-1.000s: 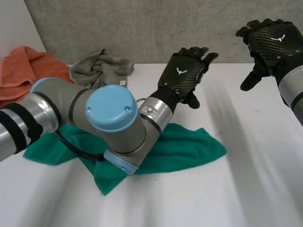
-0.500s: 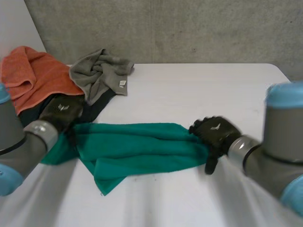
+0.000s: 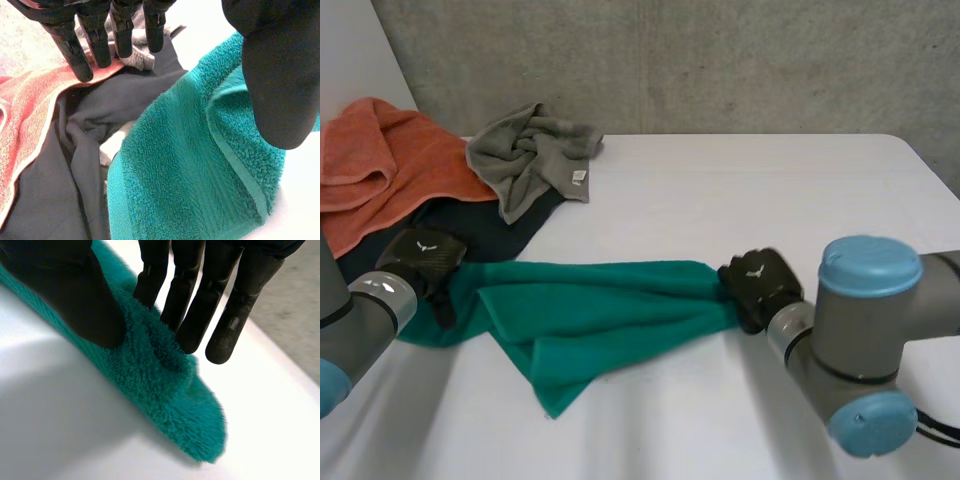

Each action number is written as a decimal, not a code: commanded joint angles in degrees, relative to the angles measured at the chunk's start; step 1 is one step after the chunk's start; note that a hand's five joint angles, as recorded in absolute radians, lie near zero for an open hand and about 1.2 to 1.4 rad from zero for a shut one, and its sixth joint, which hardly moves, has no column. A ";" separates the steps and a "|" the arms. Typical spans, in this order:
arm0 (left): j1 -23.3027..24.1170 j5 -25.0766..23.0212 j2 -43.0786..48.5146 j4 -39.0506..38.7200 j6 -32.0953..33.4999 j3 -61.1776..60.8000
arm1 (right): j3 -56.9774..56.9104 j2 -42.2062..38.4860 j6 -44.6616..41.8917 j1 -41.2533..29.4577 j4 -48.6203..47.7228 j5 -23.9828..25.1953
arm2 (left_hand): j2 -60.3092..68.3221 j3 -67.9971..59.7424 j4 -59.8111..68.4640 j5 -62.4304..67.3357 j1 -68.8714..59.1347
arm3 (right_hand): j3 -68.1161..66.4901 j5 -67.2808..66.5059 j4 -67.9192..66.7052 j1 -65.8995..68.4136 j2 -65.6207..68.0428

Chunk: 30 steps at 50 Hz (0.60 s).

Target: Fold the laundry.

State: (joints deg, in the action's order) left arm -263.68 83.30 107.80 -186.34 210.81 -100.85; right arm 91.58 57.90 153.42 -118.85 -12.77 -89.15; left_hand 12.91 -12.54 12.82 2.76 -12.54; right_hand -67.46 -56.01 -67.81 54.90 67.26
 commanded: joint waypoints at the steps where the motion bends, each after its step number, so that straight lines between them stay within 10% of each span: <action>1: 1.06 -0.16 -3.30 0.54 -3.55 -1.98 | -6.23 -1.90 -6.80 8.98 -1.29 0.12 | 1.01 -1.38 1.09 1.15 -1.38 | -12.54 -13.99 -12.19 25.10 12.74; 15: 4.39 -0.33 -4.44 0.63 -8.22 -3.83 | -29.53 -15.26 -17.80 15.06 -11.29 2.65 | 1.34 -1.71 1.43 1.49 -1.71 | -12.54 -13.99 -12.19 25.10 12.74; 19: 6.85 -0.60 -4.27 0.37 -8.22 -3.74 | -29.62 -17.37 -17.80 14.27 -13.86 4.94 | 2.01 -2.38 2.10 2.16 -2.38 | 57.46 56.01 57.81 -44.90 -57.26; 30: 11.34 -1.83 -2.69 -1.12 -7.78 -2.60 | -15.23 0.78 -13.08 13.74 -4.40 0.56 | 4.19 -4.56 4.27 4.34 -4.56 | 57.46 56.01 57.81 -44.90 -57.26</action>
State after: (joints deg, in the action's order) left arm -254.14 82.24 103.90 -186.42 202.48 -104.08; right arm 66.78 46.82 136.37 -105.09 -24.54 -86.14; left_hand 12.98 -12.64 12.90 2.95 -12.64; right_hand -12.13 -3.74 -13.25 11.28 12.31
